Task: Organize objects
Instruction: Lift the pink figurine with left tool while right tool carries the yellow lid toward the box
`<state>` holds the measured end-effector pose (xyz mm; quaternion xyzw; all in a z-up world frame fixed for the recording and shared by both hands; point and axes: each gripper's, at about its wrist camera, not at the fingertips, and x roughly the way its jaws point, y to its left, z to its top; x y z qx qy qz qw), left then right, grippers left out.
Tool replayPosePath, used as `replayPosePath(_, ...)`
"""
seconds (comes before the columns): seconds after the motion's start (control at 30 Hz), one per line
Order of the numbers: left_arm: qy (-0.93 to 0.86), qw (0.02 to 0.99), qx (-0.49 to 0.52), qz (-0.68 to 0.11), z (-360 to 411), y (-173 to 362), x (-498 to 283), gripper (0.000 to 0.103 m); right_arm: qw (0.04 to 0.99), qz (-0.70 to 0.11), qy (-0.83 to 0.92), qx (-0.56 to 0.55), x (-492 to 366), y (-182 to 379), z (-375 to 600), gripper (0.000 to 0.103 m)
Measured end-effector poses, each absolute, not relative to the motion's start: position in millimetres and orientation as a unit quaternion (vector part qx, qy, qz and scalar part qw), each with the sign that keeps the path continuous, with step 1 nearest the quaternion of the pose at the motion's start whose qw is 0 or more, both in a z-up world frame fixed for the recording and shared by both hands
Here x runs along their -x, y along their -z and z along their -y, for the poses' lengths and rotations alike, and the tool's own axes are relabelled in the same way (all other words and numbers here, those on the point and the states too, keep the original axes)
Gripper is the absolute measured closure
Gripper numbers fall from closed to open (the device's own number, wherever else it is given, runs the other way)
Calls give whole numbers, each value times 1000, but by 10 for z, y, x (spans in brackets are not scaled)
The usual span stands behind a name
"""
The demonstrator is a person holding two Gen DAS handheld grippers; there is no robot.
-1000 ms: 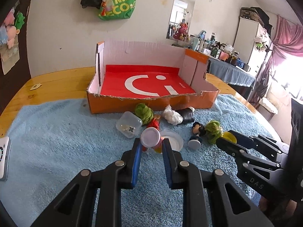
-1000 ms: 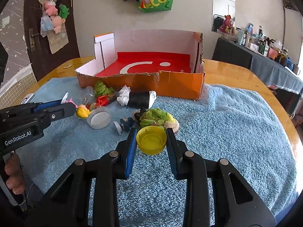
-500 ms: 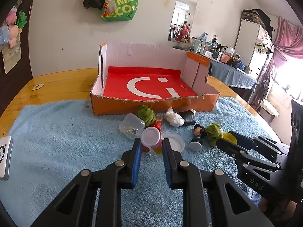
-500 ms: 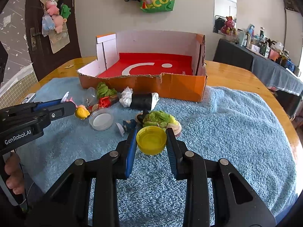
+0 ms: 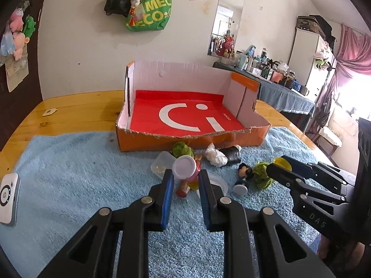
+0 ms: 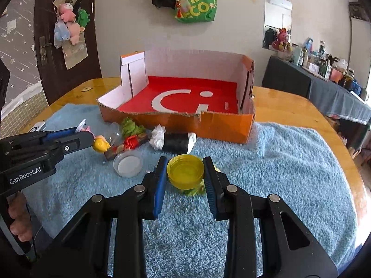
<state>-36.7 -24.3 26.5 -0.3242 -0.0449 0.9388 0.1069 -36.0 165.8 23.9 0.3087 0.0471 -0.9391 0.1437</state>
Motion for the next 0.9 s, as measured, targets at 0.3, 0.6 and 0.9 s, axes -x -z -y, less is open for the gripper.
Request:
replayPosePath(0.3, -943, 104, 312, 44, 256, -399, 442, 80, 148, -50, 942, -298, 461, -370, -1616, 74)
replayPosePath(0.6, -946, 100, 304, 47, 278, -532, 600, 81, 153, -53, 943, -292, 609, -491, -1587, 74)
replayPosePath(0.9, -949, 99, 295, 48, 290, -685, 775, 86, 155, -57, 944, -285, 801, -627, -1558, 74)
